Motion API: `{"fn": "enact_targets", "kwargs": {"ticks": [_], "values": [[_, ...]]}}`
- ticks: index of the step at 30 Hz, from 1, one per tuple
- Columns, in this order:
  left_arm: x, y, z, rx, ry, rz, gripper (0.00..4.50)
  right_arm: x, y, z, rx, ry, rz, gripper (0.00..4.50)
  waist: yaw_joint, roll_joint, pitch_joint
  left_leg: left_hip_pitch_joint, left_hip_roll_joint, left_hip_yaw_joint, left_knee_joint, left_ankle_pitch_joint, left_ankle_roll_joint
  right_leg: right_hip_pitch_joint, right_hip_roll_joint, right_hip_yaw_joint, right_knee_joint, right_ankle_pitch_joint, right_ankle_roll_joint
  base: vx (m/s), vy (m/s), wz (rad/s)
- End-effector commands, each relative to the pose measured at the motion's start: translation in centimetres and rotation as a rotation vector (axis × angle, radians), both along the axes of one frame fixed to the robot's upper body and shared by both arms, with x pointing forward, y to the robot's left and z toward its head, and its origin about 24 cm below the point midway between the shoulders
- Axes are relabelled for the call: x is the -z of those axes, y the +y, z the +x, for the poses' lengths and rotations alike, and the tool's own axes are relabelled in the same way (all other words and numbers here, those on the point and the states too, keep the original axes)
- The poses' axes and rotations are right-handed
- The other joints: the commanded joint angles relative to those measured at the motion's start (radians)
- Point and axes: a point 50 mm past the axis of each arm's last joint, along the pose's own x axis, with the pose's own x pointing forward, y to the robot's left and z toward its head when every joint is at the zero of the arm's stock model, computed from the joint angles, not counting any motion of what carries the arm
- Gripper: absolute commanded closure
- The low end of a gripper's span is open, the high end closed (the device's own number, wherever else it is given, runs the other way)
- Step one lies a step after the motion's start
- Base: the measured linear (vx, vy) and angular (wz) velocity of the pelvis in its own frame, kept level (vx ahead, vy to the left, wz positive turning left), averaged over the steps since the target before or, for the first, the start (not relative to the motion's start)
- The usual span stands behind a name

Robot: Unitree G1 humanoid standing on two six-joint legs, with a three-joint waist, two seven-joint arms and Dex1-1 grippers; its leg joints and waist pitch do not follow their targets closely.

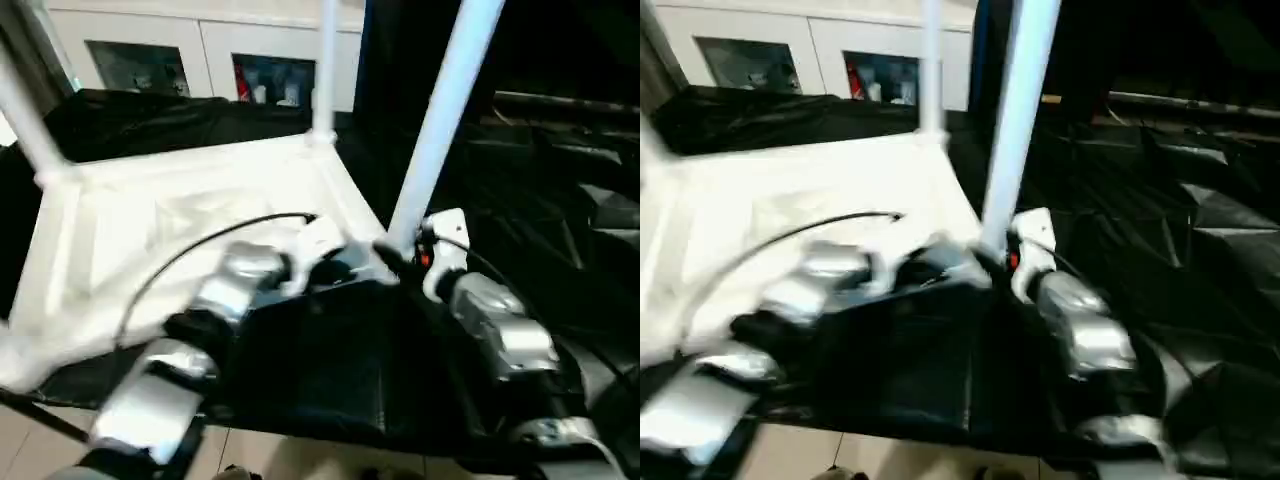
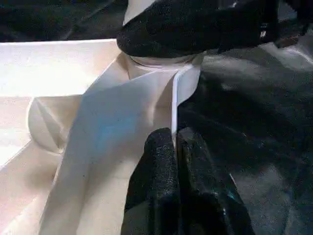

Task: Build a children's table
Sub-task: Rotate leg to tighten

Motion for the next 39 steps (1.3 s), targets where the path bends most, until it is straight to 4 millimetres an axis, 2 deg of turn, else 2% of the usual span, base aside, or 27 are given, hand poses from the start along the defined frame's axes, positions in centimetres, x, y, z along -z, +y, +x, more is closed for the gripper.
{"fn": "enact_targets", "kwargs": {"ticks": [1,2,3,4,8,9,10,13,14,17,18,19,20,21,22,23,24,25,26,27,28,30,32,33,34,38,39], "values": [[0.3,-2.7,-0.9,0.037,0.019,-0.068,4.5,1.5,2.1,-0.6,-0.038,0.052,-0.047,1.86,-0.003,-0.009,-0.051,0.013,0.021,-0.016,-0.072,-0.293,0.019,0.032,-0.044,0.035,-0.077,-0.322,-0.178,0.0,0.0,0.0],[0.3,-3.0,-1.0,0.047,0.017,-0.07,4.5,1.4,2.5,-0.7,-0.052,0.042,-0.055,1.86,-0.003,-0.009,-0.052,0.013,0.02,-0.016,-0.072,-0.293,0.019,0.033,-0.043,0.035,-0.077,-0.323,-0.177,0.0,0.0,0.0],[0.3,-3.1,-1.0,0.05,0.016,-0.071,4.5,1.4,2.7,-0.7,-0.057,0.039,-0.057,1.86,-0.001,-0.002,-0.052,0.014,0.02,-0.017,-0.072,-0.294,0.018,0.033,-0.044,0.035,-0.077,-0.324,-0.177,0.0,0.0,0.0],[0.3,-3.3,-1.0,0.06,0.012,-0.069,4.5,1.3,3.0,-0.7,-0.063,0.026,-0.054,1.3,-0.003,-0.006,-0.052,0.013,0.02,-0.016,-0.072,-0.296,0.022,0.034,-0.044,0.035,-0.078,-0.319,-0.177,0.0,0.0,0.0],[0.2,-2.6,-1.0,0.106,-0.001,-0.055,4.5,1.0,2.6,-0.5,-0.048,0.016,-0.018,1.05,-0.002,-0.005,-0.053,0.015,0.021,-0.017,-0.074,-0.309,0.027,0.034,-0.045,0.035,-0.08,-0.335,-0.176,0.0,0.0,0.0],[0.2,-2.6,-1.0,0.106,-0.001,-0.055,4.5,1.0,2.6,-0.5,-0.048,0.016,-0.018,0.83,-0.001,-0.004,-0.054,0.013,0.022,-0.018,-0.074,-0.3,0.026,0.035,-0.045,0.036,-0.078,-0.321,-0.179,0.0,0.0,0.0],[0.2,-1.8,-1.1,0.132,0.005,-0.046,4.5,0.7,2.2,-0.3,-0.067,-0.001,-0.021,0.83,0.0,-0.005,-0.056,0.014,0.022,-0.017,-0.073,-0.295,0.028,0.036,-0.045,0.036,-0.076,-0.306,-0.183,0.0,0.0,0.0],[0.3,-1.3,-1.1,0.144,0.011,-0.037,4.5,0.4,1.9,-0.3,-0.098,-0.008,-0.016,0.83,0.001,-0.004,-0.057,0.012,0.022,-0.015,-0.071,-0.27,0.038,0.038,-0.046,0.037,-0.071,-0.262,-0.197,0.0,0.0,0.0],[0.3,-0.4,-1.2,0.169,0.021,-0.021,4.5,0.0,1.5,-0.6,-0.178,-0.007,-0.007,0.83,0.003,-0.005,-0.059,0.013,0.022,-0.014,-0.07,-0.26,0.044,0.04,-0.046,0.036,-0.069,-0.247,-0.203,0.0,0.0,0.0],[0.3,0.6,-1.4,0.219,0.029,-0.016,4.5,-0.6,1.0,-1.2,-0.327,-0.007,0.0,0.83,0.007,-0.008,-0.059,0.008,0.022,-0.014,-0.068,-0.232,0.067,0.05,-0.044,0.034,-0.066,-0.212,-0.214,0.0,0.0,0.0],[0.3,0.8,-1.5,0.236,0.031,-0.018,4.5,-0.8,0.8,-1.4,-0.376,-0.009,0.0,0.83,0.007,-0.005,-0.059,0.008,0.025,-0.014,-0.068,-0.23,0.072,0.046,-0.048,0.036,-0.064,-0.207,-0.218,0.0,0.0,0.0],[0.2,0.9,-1.5,0.239,0.032,-0.018,4.5,-0.8,0.8,-1.5,-0.385,-0.009,0.0,0.83,0.008,-0.006,-0.06,0.008,0.025,-0.014,-0.068,-0.228,0.072,0.048,-0.046,0.035,-0.064,-0.205,-0.219,0.0,0.0,0.0],[0.2,1.3,-1.7,0.274,0.041,-0.021,4.5,-1.2,0.6,-2.0,-0.467,-0.02,-0.011,0.83,0.008,-0.001,-0.062,0.01,0.026,-0.015,-0.068,-0.226,0.067,0.047,-0.048,0.035,-0.061,-0.201,-0.226,0.0,0.0,0.0],[0.1,2.0,-1.9,0.312,0.053,-0.018,4.5,-1.5,0.2,-2.5,-0.554,-0.025,-0.023,0.83,0.009,-0.003,-0.061,0.01,0.027,-0.015,-0.069,-0.226,0.064,0.049,-0.047,0.034,-0.062,-0.202,-0.226,0.0,0.0,0.0],[0.1,2.0,-1.9,0.316,0.055,-0.018,4.5,-1.6,0.2,-2.6,-0.562,-0.025,-0.025,0.83,0.013,-0.005,-0.061,0.011,0.028,-0.014,-0.067,-0.228,0.07,0.05,-0.047,0.035,-0.06,-0.191,-0.23,0.0,0.0,0.0],[-0.1,2.6,-2.1,0.349,0.07,-0.016,4.5,-1.8,-0.2,-3.0,-0.632,-0.024,-0.037,0.83,0.013,0.001,-0.064,0.011,0.03,-0.014,-0.068,-0.227,0.069,0.051,-0.047,0.035,-0.058,-0.179,-0.238,0.0,0.0,0.0],[-0.1,2.7,-2.2,0.356,0.074,-0.015,4.5,-1.9,-0.2,-3.1,-0.646,-0.023,-0.04,0.83,0.013,0.0,-0.062,0.009,0.03,-0.012,-0.067,-0.23,0.07,0.048,-0.044,0.034,-0.057,-0.177,-0.243,0.0,0.0,0.0],[-0.3,3.6,-2.5,0.407,0.104,-0.014,4.5,-2.3,-0.8,-3.7,-0.734,-0.013,-0.054,0.83,0.016,0.004,-0.063,0.012,0.031,-0.012,-0.068,-0.239,0.062,0.049,-0.046,0.033,-0.057,-0.186,-0.249,0.0,0.0,0.0],[-0.4,4.0,-2.7,0.439,0.123,-0.009,4.5,-2.4,-1.1,-4.0,-0.782,-0.003,-0.065,0.83,0.019,-0.001,-0.063,0.012,0.032,-0.012,-0.068,-0.244,0.061,0.05,-0.045,0.032,-0.057,-0.193,-0.249,0.0,0.0,0.0],[-0.4,4.0,-2.7,0.439,0.123,-0.009,4.5,-2.4,-1.1,-4.0,-0.782,-0.003,-0.065,0.83,0.022,0.0,-0.064,0.013,0.034,-0.012,-0.068,-0.243,0.061,0.051,-0.046,0.033,-0.054,-0.188,-0.25,0.0,0.0,0.0],[-0.5,4.5,-3.0,0.473,0.154,-0.005,4.5,-2.6,-1.6,-4.4,-0.838,0.009,-0.081,0.83,0.024,-0.005,-0.064,0.013,0.034,-0.009,-0.067,-0.239,0.063,0.048,-0.045,0.034,-0.053,-0.18,-0.257,0.0,0.0,0.0],[-0.6,4.8,-3.1,0.489,0.169,0.0,4.5,-2.6,-1.8,-4.5,-0.86,0.02,-0.089,0.83,0.03,-0.001,-0.064,0.013,0.034,-0.009,-0.065,-0.227,0.061,0.046,-0.047,0.035,-0.05,-0.173,-0.261,0.0,0.0,0.0],[-0.6,4.9,-3.2,0.496,0.178,0.003,4.5,-2.6,-1.9,-4.6,-0.873,0.03,-0.092,0.83,0.033,-0.002,-0.064,0.013,0.034,-0.009,-0.065,-0.218,0.058,0.047,-0.047,0.036,-0.049,-0.168,-0.265,0.0,0.0,0.0],[-0.7,5.1,-3.2,0.5,0.182,0.002,4.5,-2.6,-2.0,-4.7,-0.889,0.037,-0.1,0.83,0.034,-0.002,-0.065,0.013,0.033,-0.009,-0.065,-0.215,0.057,0.047,-0.048,0.036,-0.049,-0.166,-0.265,0.0,0.0,0.0],[-0.8,5.2,-3.2,0.5,0.182,0.0,4.5,-2.6,-2.1,-4.8,-0.907,0.046,-0.106,0.83,0.036,-0.007,-0.066,0.014,0.033,-0.009,-0.064,-0.212,0.059,0.048,-0.049,0.035,-0.048,-0.171,-0.263,0.0,0.0,0.0],[-0.9,5.3,-3.2,0.496,0.176,-0.005,4.5,-2.6,-2.2,-4.6,-0.925,0.057,-0.104,0.83,0.039,-0.008,-0.065,0.013,0.033,-0.01,-0.063,-0.205,0.059,0.047,-0.049,0.035,-0.048,-0.181,-0.255,0.0,0.0,0.0],[-0.9,5.3,-3.2,0.496,0.175,-0.005,4.5,-2.7,-2.2,-4.6,-0.929,0.06,-0.1,0.98,0.039,-0.008,-0.065,0.012,0.032,-0.01,-0.063,-0.203,0.059,0.048,-0.049,0.035,-0.048,-0.181,-0.254,0.0,0.0,0.0]]}}
